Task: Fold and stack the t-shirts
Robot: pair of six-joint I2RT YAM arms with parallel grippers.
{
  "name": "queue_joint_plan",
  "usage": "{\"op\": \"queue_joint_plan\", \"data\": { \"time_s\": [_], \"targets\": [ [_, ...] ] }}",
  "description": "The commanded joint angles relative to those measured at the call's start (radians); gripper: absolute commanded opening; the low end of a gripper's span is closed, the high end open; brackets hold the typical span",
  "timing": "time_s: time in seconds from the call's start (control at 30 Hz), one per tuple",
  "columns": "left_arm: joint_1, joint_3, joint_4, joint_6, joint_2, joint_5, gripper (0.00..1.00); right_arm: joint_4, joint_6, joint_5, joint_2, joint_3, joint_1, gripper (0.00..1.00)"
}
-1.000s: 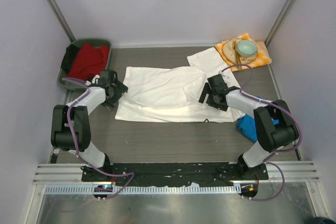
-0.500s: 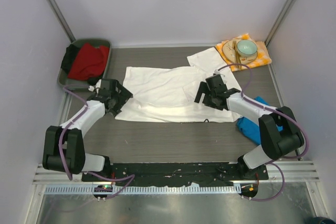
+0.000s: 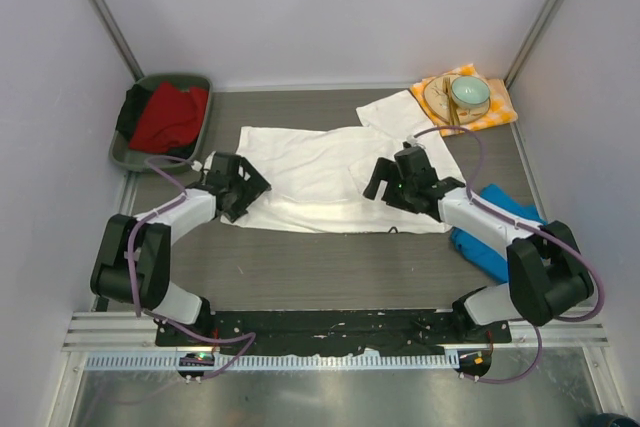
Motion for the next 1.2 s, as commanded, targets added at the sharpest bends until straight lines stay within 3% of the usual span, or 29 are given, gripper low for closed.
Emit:
{"op": "queue_joint_plan", "data": {
  "time_s": [0.0,0.27,0.87,1.17],
  "targets": [
    [-0.001,0.037,0.050,0.032,0.048,-0.028,1.00,0.003,-0.010,0.051,-0.078,-0.045,0.002,0.97],
    [-0.003,-0.024,0.037,0.026,0.002,-0.025,1.00,-0.005,-0.020,0.171,-0.081,-0.097,-0.006,0.97],
    [-0.004,-0.251,-0.188,0.022,-0.423,-0.140,1.00,-0.066,0.045,0.169,-0.055,-0.187,-0.015,0.97],
    [-0.003,-0.138,-0.191,0.037,-0.444,-0.079,1.00,-0.102,0.049,0.189,-0.101,-0.194,-0.017,0.97]
  ]
}}
